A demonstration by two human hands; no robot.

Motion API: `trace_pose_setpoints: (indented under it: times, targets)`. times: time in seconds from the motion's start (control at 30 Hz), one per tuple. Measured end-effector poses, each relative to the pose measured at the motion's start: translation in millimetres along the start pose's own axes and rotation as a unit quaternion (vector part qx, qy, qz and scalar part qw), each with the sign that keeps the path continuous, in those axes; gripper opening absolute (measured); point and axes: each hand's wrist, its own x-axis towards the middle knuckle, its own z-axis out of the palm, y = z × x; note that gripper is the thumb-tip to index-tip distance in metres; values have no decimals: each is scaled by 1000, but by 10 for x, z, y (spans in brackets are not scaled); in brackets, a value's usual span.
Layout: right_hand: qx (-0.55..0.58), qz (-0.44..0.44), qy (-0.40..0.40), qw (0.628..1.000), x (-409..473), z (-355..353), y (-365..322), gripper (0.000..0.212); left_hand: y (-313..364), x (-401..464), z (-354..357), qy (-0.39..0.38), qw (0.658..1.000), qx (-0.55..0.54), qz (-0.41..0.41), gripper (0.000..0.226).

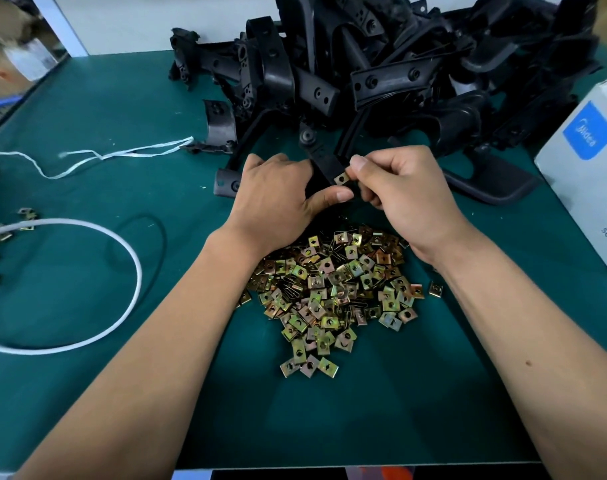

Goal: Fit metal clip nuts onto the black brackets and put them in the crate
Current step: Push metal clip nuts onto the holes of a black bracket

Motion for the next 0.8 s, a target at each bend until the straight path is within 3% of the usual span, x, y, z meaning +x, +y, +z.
trace_pose_setpoints:
  times: [0.27, 0.47, 0.63, 0.8]
  targets:
    - [-7, 4, -7, 1000, 12, -21, 6, 16, 68, -18, -60, -3, 995, -80, -64, 72]
    - [-2, 11, 10, 1000, 35, -58, 45, 8, 65, -65, -151, 40, 928, -351, -116, 29]
    - [-5, 27, 50, 998, 69, -72, 82, 13, 9, -8, -110, 129, 868, -449, -170, 10]
    - [-119, 6, 65, 991, 102, -146, 145, 10, -50, -14, -133, 252, 848, -438, -159, 14]
